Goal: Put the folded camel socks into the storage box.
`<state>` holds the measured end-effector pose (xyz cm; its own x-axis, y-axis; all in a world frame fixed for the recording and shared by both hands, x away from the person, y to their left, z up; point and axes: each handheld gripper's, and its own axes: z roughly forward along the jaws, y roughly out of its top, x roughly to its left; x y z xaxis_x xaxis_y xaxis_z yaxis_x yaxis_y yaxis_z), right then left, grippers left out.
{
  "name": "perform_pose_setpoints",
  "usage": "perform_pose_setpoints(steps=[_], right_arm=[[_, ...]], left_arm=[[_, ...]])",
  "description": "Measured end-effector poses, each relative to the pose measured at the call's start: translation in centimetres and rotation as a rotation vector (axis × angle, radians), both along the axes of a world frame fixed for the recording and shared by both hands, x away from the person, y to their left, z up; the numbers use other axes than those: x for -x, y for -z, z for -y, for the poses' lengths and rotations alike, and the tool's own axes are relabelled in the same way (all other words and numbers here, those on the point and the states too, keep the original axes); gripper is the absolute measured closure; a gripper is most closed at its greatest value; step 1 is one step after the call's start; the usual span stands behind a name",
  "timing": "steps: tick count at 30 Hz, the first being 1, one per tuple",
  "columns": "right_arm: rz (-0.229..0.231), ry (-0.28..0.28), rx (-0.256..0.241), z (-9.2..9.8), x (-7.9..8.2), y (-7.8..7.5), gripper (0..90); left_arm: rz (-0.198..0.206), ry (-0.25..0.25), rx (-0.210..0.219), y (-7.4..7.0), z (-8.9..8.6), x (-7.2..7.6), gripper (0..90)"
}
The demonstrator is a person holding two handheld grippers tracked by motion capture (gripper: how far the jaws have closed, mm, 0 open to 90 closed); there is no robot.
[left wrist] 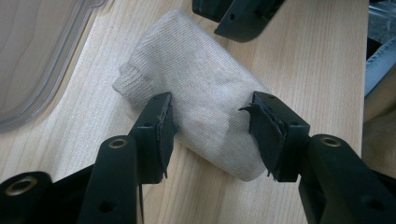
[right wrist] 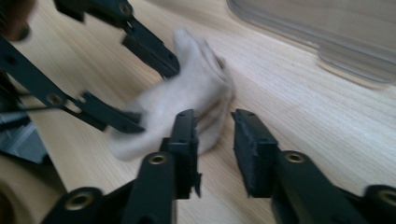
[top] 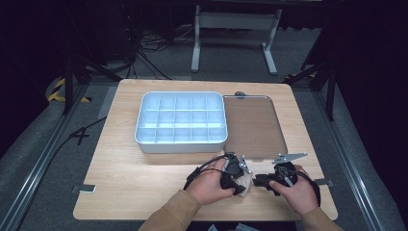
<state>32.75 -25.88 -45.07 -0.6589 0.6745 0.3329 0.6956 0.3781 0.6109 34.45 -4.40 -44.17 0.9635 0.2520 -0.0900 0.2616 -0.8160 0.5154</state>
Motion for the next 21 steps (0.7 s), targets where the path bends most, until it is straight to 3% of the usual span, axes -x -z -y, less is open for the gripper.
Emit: perform_pose_setpoints(steps=[6,21], right_arm=[[0.007,0.037,-0.036,-0.8,0.3,-0.5,58.6],[0.040,0.051,0.023,-2.6,0.0,-0.1,51.8]], left_arm=[[0.006,-0.004,-0.003,0.0,0.1,0.1,49.8],[0.007,0.003,-0.015,0.0,0.2,0.5,44.5]])
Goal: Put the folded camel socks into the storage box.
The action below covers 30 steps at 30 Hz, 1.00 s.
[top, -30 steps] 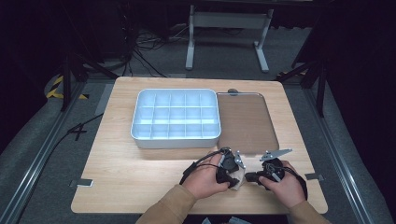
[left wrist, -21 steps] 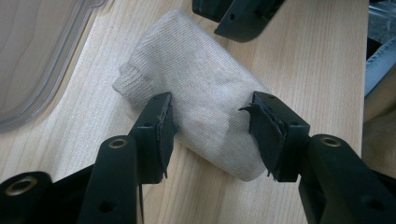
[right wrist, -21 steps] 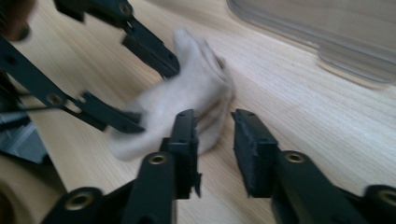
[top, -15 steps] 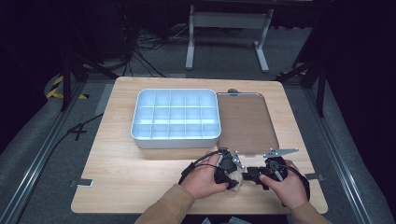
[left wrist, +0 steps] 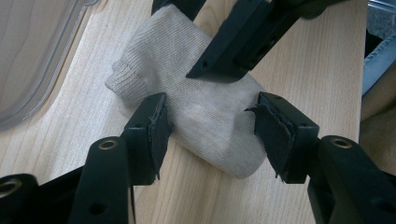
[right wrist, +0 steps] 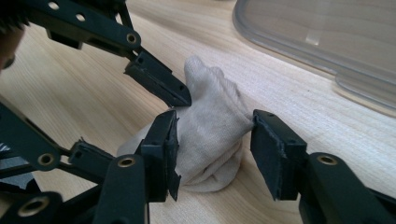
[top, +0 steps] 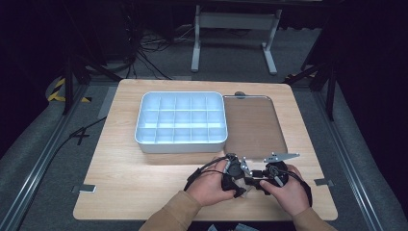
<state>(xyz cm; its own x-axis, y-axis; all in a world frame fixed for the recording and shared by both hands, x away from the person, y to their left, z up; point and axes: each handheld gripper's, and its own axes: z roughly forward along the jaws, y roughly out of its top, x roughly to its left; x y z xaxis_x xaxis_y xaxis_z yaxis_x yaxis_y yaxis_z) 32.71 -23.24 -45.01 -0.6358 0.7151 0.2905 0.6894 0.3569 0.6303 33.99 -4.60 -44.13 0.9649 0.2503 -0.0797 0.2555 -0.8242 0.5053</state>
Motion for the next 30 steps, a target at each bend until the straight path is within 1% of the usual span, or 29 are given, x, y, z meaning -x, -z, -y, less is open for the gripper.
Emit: perform_pose_setpoints(steps=[2,8,10,12,14,16,20,21,23,26,30], right_arm=[[0.000,-0.005,0.019,-0.2,0.0,0.2,51.2],[-0.005,-0.001,0.039,-0.5,-0.2,0.5,50.2],[-0.015,0.000,0.043,-0.6,-0.3,0.7,49.1],[-0.033,0.006,0.041,-0.6,-0.5,0.8,48.8],[-0.038,0.005,0.042,-0.6,-0.6,0.9,48.1],[-0.055,0.012,0.045,-0.7,-0.7,1.0,46.9],[-0.087,0.015,0.030,-0.7,-0.9,1.3,46.6],[-0.088,0.012,0.026,-0.7,-0.9,1.3,46.9],[-0.093,0.013,0.022,-0.7,-1.0,1.4,48.0],[-0.118,0.007,0.002,-0.8,-0.9,1.4,54.0],[-0.136,-0.006,-0.010,-0.9,-1.0,1.4,61.0]], left_arm=[[0.004,0.005,-0.003,0.0,0.0,0.0,44.1],[0.006,0.013,-0.010,0.0,-0.1,0.1,43.0],[-0.003,0.005,-0.008,0.0,-0.2,0.2,42.6],[0.002,0.011,-0.014,0.1,-0.2,0.2,42.1],[-0.001,0.007,-0.015,0.1,-0.2,0.2,41.4],[-0.001,0.005,-0.020,0.1,-0.2,0.3,41.3],[-0.002,0.003,-0.023,0.2,-0.3,0.3,41.4],[-0.002,0.005,-0.023,0.2,-0.4,0.3,41.4],[-0.002,0.004,-0.022,0.1,-0.5,0.3,41.3],[-0.008,-0.006,-0.023,0.1,-0.7,0.3,41.1],[-0.012,-0.012,-0.019,-0.1,-1.1,0.4,40.6]])
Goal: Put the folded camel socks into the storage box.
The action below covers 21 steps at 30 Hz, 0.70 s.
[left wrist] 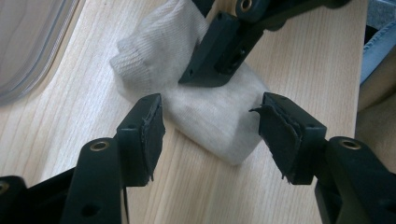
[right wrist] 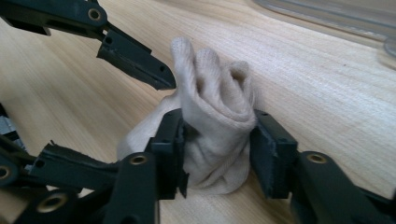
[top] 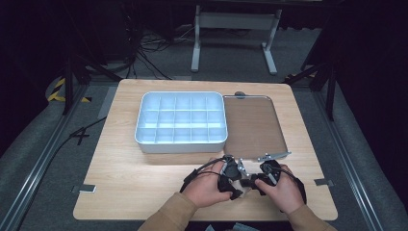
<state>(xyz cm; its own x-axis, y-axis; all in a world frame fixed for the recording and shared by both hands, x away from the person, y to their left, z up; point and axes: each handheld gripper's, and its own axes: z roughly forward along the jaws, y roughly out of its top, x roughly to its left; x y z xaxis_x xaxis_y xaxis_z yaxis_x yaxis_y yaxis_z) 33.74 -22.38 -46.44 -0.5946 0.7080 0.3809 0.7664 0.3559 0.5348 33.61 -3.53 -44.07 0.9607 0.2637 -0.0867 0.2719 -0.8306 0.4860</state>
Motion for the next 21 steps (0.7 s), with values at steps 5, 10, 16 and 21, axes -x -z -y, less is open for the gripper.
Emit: perform_pose_setpoints(steps=[5,10,16,21], right_arm=[[0.015,-0.026,0.020,-0.4,0.2,-0.4,71.7],[0.033,-0.045,0.035,-0.5,0.3,-0.5,75.9],[0.054,-0.073,0.054,-0.7,0.4,-0.9,77.6],[0.049,-0.084,0.056,-0.8,0.4,-1.4,77.7]], left_arm=[[-0.004,-0.005,0.001,-0.2,-0.4,0.0,40.4],[-0.004,-0.016,0.008,-0.4,-0.9,0.0,40.3],[0.010,-0.022,0.012,-1.1,-1.7,-0.1,40.3],[0.021,-0.044,0.024,-1.9,-2.9,-0.3,40.3]])
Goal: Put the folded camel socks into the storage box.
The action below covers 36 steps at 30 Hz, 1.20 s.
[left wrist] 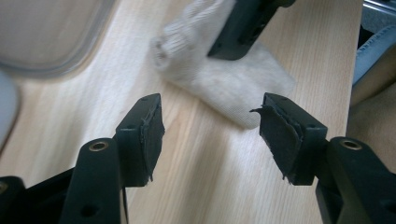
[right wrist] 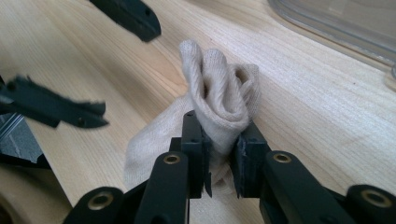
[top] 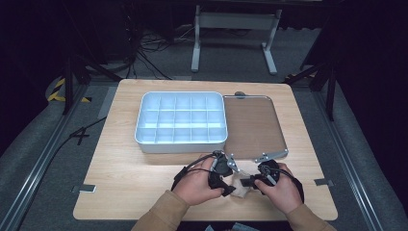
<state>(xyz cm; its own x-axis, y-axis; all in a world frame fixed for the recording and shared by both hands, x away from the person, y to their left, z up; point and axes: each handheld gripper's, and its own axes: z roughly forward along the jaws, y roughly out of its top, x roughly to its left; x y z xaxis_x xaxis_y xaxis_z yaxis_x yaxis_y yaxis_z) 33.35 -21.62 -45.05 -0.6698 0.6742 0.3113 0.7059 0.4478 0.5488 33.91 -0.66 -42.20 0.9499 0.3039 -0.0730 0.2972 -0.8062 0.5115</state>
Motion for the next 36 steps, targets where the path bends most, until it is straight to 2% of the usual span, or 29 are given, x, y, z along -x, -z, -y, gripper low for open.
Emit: perform_pose_setpoints(steps=[1,4,10,13,17,22,27,31,36], right_arm=[[0.002,-0.003,0.001,0.0,0.0,-0.1,77.7],[0.008,-0.011,0.010,0.0,-0.1,-0.5,77.7],[0.010,-0.006,0.008,0.5,-0.4,-1.5,77.6],[0.016,-0.009,0.021,0.7,-0.7,-2.1,77.6],[0.022,-0.011,0.042,0.9,-1.1,-3.0,77.6],[0.031,-0.007,0.052,1.0,-1.5,-4.2,77.5],[0.038,0.000,0.044,1.1,-1.7,-5.1,77.5],[0.052,0.002,0.048,1.2,-2.0,-5.8,77.5],[0.060,0.009,0.067,1.2,-2.5,-6.7,77.5]], left_arm=[[0.005,-0.003,-0.006,-0.2,-0.2,-0.1,40.3],[0.009,-0.016,0.012,-0.7,-0.7,-0.1,40.3],[0.014,-0.027,-0.005,-1.2,-2.0,0.1,39.9],[0.011,-0.064,-0.011,-1.5,-2.8,0.0,39.4],[0.019,-0.082,0.001,-2.0,-3.5,-0.1,39.4],[0.034,-0.098,-0.006,-2.2,-4.4,0.2,41.2],[0.042,-0.126,0.021,-2.7,-5.5,0.4,42.6],[0.044,-0.132,0.007,-2.8,-6.3,0.7,42.6],[0.041,-0.149,0.011,-2.8,-6.9,0.8,42.4]])
